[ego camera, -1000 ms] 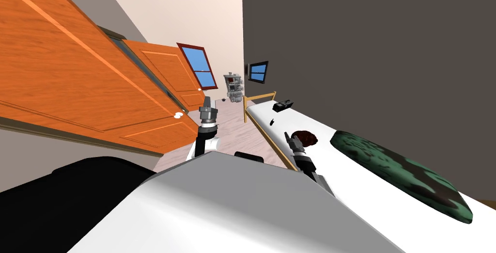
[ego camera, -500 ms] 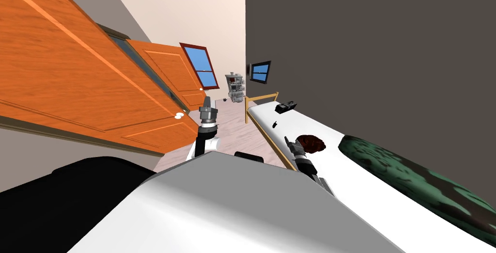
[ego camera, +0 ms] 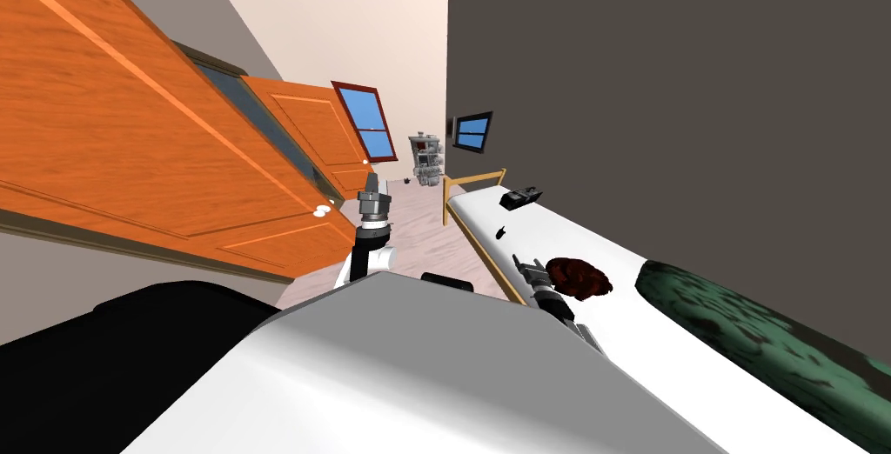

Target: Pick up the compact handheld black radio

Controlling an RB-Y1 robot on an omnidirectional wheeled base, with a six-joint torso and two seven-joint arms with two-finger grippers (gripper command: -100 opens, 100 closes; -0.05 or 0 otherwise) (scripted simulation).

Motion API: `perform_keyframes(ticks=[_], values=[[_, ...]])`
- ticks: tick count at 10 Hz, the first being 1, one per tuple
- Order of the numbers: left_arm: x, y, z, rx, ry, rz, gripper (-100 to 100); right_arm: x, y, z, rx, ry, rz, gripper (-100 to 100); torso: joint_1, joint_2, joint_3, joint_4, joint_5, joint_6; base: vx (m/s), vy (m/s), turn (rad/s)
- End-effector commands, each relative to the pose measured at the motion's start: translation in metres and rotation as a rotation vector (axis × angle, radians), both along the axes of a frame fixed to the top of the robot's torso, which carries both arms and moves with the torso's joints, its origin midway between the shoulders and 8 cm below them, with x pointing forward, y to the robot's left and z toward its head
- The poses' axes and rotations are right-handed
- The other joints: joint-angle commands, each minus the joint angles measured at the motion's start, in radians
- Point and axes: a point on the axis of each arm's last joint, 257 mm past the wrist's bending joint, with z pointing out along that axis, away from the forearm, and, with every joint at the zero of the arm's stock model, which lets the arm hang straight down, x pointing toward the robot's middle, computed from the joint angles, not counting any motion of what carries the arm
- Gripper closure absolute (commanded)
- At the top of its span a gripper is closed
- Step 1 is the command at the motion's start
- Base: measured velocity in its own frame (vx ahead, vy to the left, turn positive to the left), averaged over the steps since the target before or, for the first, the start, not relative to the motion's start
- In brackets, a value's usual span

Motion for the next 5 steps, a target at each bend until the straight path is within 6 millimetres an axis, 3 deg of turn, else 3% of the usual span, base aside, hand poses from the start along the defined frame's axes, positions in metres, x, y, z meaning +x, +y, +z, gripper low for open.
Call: perform_keyframes(ticks=[1,5], values=[[0.000,0.000,0.000,0.000,0.000,0.000,0,-0.010,-0.009,-0.018,-0.060,0.053,0.008,-100,0.000,0.000,0.000,0.000,0.000,0.000,0.195,0.052,0.054],[0.000,0.000,0.000,0.000,0.000,0.000,0,-0.027,-0.030,-0.050,-0.168,0.152,0.036,-100,0.000,-0.002,-0.001,0.000,0.000,0.000,0.213,0.038,0.052]])
